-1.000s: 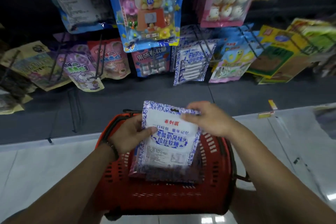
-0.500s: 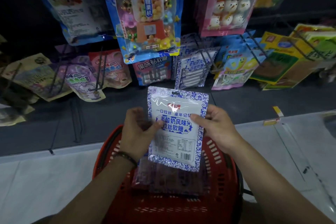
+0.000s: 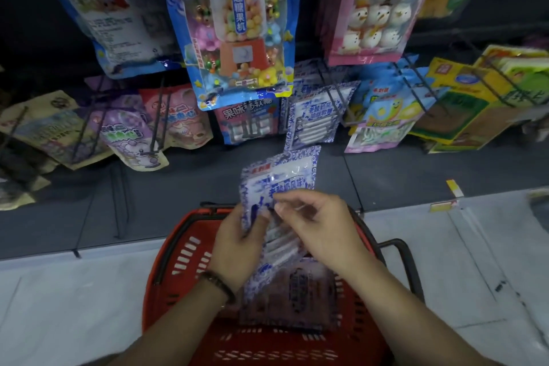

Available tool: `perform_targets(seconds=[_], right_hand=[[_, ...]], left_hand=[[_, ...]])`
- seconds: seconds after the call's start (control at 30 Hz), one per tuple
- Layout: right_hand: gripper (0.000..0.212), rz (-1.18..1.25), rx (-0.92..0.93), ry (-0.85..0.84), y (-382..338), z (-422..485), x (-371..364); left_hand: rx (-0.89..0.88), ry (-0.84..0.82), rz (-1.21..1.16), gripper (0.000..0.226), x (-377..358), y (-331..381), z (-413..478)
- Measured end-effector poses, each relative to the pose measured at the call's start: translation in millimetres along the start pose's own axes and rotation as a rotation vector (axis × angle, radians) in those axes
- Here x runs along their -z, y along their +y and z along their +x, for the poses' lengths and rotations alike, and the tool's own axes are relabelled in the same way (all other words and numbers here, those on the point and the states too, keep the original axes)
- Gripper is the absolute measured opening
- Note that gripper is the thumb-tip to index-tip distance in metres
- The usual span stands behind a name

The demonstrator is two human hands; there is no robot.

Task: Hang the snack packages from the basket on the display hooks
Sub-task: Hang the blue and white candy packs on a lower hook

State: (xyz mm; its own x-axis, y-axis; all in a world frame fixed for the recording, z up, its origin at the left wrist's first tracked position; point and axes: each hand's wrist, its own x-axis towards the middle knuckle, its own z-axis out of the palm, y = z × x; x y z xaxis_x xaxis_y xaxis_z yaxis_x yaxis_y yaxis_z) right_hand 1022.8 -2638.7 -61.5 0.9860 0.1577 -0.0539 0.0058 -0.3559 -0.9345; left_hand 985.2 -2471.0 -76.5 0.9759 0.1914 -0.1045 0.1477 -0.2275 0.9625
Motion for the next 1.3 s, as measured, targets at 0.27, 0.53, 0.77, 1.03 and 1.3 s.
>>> perform_targets(seconds=[0.27,0.53,0.77,1.03,1.3], right_hand=[[0.047,0.071,-0.147,0.196,14,38,55],[0.042,0.338,0.055,0.355,9,40,73],[0.035,0.468,0.028,0.461,13,59,97],[0.012,0.606,-0.105,0.513,41,77,108],[0.051,0.712,-0.291,0.463,42,84,108]], left_hand=[[0.130,-0.121,-0.179,0.026,13,10,6],[0.068,-0.093,-0.130,0.028,0,49,36],[-0.077,0.047,-0.028,0.030,-33,71,71],[0.013,-0.011,-0.093,0.008,-85,63,86],[0.227,0.060,-0.209,0.036,-123,51,109]])
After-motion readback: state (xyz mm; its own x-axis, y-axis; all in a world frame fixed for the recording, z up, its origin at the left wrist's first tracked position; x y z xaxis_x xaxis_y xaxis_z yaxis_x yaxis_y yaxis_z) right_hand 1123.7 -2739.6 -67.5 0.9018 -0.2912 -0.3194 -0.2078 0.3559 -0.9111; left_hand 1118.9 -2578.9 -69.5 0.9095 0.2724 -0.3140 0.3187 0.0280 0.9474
